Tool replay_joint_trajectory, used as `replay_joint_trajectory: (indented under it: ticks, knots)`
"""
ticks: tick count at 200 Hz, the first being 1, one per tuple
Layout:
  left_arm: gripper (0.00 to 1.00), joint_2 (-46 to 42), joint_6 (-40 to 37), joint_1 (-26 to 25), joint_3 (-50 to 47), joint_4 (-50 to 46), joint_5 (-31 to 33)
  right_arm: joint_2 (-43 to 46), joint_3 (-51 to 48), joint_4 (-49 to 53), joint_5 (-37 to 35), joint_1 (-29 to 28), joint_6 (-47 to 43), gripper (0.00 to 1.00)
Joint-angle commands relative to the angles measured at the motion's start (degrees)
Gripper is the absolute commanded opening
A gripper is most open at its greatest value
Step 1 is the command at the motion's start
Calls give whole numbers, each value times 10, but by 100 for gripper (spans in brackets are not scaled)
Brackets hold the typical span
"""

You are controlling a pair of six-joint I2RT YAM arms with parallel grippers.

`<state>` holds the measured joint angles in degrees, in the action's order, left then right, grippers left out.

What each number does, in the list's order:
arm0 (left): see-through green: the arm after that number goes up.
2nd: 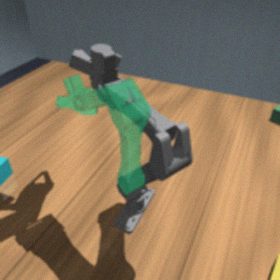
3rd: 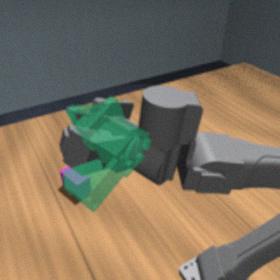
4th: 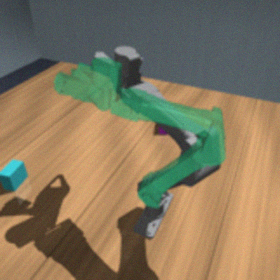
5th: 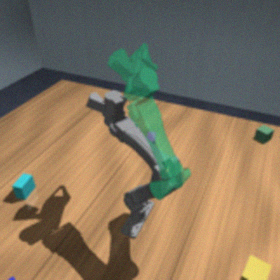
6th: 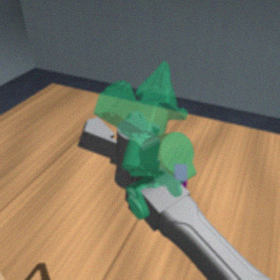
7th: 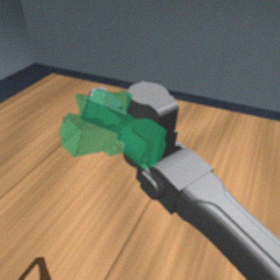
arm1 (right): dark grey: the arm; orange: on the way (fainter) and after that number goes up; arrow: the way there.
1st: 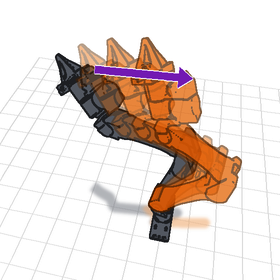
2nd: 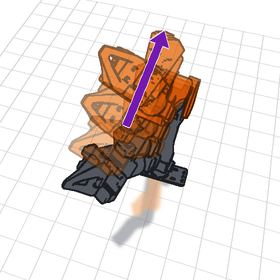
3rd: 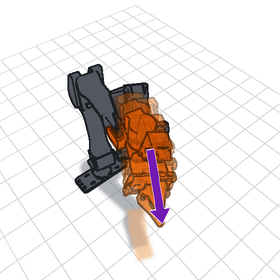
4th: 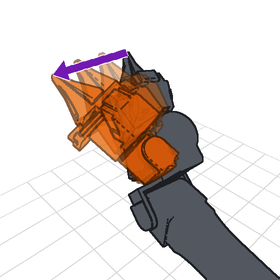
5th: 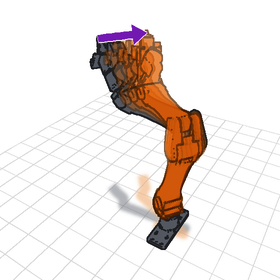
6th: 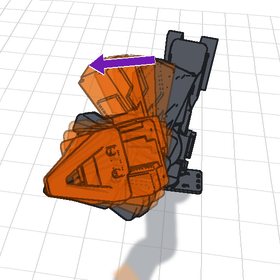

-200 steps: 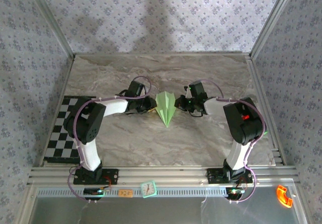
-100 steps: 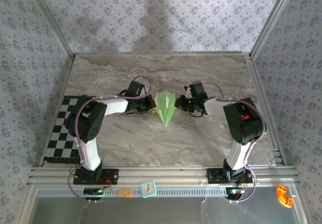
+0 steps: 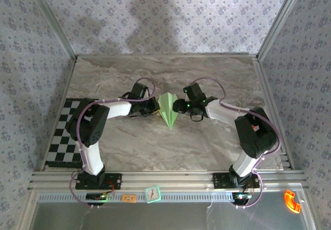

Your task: Fold a paper plane with a square sheet of paper (pick it up from the middle)

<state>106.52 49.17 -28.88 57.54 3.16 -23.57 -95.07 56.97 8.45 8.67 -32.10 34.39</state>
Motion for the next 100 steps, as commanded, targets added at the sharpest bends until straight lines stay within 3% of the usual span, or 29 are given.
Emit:
replay_joint_trajectory:
  ticks: [1,34,100]
  knots:
    - [3,-21,5,-4,11,-10,2,20,23,75,-86,-30,-32,59]
    - [3,-22,6,-6,16,-17,2,-1,48,95,-91,-72,-45,72]
    - [3,-22,7,-6,19,-19,-3,-84,109,132,-124,-123,-52,86]
